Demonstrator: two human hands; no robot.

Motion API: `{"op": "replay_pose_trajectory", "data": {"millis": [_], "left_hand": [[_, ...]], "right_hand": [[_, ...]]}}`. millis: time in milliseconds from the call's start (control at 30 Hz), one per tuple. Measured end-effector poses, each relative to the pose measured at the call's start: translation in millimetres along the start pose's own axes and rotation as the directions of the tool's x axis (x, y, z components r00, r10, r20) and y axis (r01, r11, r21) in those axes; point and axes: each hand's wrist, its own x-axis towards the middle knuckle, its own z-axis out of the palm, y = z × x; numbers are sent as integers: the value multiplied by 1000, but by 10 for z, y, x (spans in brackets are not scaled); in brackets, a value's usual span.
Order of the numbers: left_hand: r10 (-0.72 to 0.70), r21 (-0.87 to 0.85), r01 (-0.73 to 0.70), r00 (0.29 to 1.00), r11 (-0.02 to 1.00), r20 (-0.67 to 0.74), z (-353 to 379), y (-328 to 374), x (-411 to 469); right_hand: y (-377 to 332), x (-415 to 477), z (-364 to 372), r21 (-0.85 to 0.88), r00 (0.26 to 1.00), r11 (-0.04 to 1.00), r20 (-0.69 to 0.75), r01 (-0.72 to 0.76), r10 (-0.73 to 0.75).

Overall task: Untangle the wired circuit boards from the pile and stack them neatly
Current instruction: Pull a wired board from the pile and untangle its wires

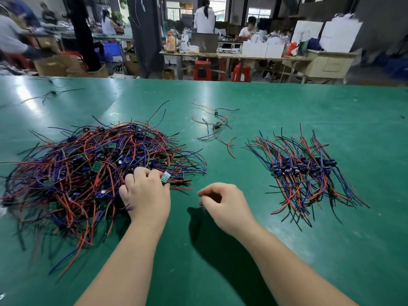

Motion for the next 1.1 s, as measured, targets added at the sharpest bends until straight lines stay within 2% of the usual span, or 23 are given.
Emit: {"op": "replay_pose_trajectory", "data": {"millis": [100,167,200,267,300,333,367,400,433,467,500,533,633,700,767,833,900,933,967,1000,1033,1067,1100], "left_hand": [[19,-99,-26,998,995,-63,-38,-6,-8],[121,-239,-166,974,957,-193,-105,-11,-23],[196,-287,-283,934,915,-298,-142,-2,-37],[342,-310,-540,789,783,-510,-224,53,-95],[382,-336,-630,728,700,-569,-256,101,-147],[385,-419,-672,714,610,-585,-280,164,-212],[352,-566,-648,758,510,-549,-303,226,-278],[296,-747,-532,846,399,-444,-338,296,-335],[240,-905,-328,934,271,-266,-377,366,-383],[197,-981,-104,978,164,-71,-397,426,-412],[180,-992,79,979,96,96,-403,462,-424],[176,-978,193,963,77,204,-389,481,-418],[223,-938,337,911,86,348,-354,481,-392],[282,-913,398,869,92,408,-328,456,-379],[330,-882,457,820,117,468,-334,443,-393],[343,-852,501,782,153,521,-344,453,-390],[284,-832,510,783,217,554,-341,431,-325],[217,-836,446,824,318,523,-333,377,-266],[155,-806,309,886,506,437,-312,289,-181],[122,-684,138,940,716,317,-307,173,-98],[115,-487,17,964,873,239,-327,51,-20],[96,-323,-18,970,946,225,-354,-64,47],[70,-209,-12,960,978,272,-392,-146,106]], "right_hand": [[-19,-17,-5,24,1000,1000,4,-7,7],[-35,-20,-28,87,999,995,6,-39,38],[-46,-13,-43,156,998,986,7,-61,60],[-67,14,-81,329,995,939,18,-100,100],[-78,29,-109,396,993,911,23,-117,117],[-78,46,-138,450,990,883,32,-135,135],[-80,53,-177,496,988,854,47,-153,149],[-78,62,-215,547,987,822,66,-161,149],[-73,68,-258,588,988,794,80,-155,133],[-68,72,-296,612,990,778,88,-139,108],[-68,70,-329,624,992,771,102,-124,78],[-69,69,-345,643,991,757,128,-117,44],[-102,53,-340,789,967,586,251,-183,-36],[-120,57,-323,837,965,501,262,-220,-15],[-126,73,-316,844,974,490,218,-220,63],[-128,81,-315,820,975,529,175,-220,135],[-119,93,-324,791,971,571,123,-221,205],[-110,104,-336,791,968,572,96,-216,233],[-109,113,-356,802,964,560,73,-209,255],[-106,127,-379,814,961,545,57,-202,272],[-108,137,-402,827,957,527,48,-199,286],[-104,145,-420,837,954,510,45,-198,296],[-103,150,-434,843,951,499,46,-200,304]]}}
